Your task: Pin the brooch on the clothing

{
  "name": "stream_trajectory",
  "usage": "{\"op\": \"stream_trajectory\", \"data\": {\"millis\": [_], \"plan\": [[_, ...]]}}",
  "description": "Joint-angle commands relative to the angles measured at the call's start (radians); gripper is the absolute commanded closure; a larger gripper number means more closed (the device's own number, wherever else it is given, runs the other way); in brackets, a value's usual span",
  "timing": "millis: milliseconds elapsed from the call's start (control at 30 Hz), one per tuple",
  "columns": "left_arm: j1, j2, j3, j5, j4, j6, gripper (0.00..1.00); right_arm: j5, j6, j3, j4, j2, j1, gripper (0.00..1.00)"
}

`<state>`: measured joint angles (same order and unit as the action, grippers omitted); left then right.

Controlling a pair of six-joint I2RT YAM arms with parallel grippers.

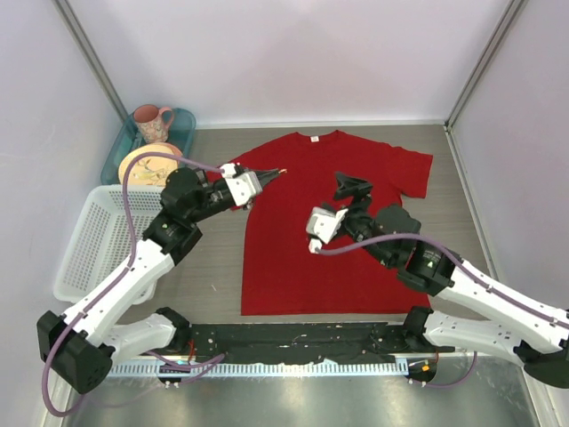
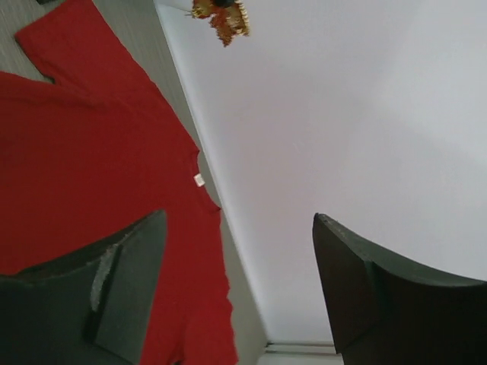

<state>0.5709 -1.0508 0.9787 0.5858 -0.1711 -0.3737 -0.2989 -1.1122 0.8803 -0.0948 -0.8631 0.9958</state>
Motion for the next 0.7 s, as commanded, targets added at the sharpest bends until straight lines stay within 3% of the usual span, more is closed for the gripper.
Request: {"op": "stream_trajectory", "data": {"millis": [0,67,167,233,333,433,567,667], "plan": [[0.011,-0.017,-0.049,-0.107,-0.174,-0.240,1.00,0.030,0.328,0.120,-0.140,-0.017,-0.051,0.16],[0.011,-0.024,-0.029,-0.115,-0.194,-0.206,1.00,0.078,0.441,0.182,-0.166,-0.051,-0.071,0.17],[0.004,-0.061,0.049,-0.164,-0.157,-0.038,1.00,0.199,0.627,0.290,-0.192,-0.120,-0.149,0.18],[-0.022,-0.074,0.092,-0.138,-0.140,0.163,1.00,0.311,0.737,0.373,-0.261,-0.181,-0.235,0.20],[-0.025,-0.089,0.132,-0.110,-0.134,0.317,1.00,0.619,0.899,0.554,-0.387,-0.316,-0.378,0.22],[-0.025,-0.112,0.181,-0.182,-0.120,0.418,1.00,0.852,1.053,0.660,-0.408,-0.419,-0.485,0.11],[-0.048,-0.124,0.225,-0.238,-0.122,0.553,1.00,0.903,1.154,0.655,-0.314,-0.455,-0.502,0.10],[-0.052,-0.127,0.239,-0.247,-0.114,0.613,1.00,0.879,1.258,0.558,-0.114,-0.410,-0.502,0.06]]}}
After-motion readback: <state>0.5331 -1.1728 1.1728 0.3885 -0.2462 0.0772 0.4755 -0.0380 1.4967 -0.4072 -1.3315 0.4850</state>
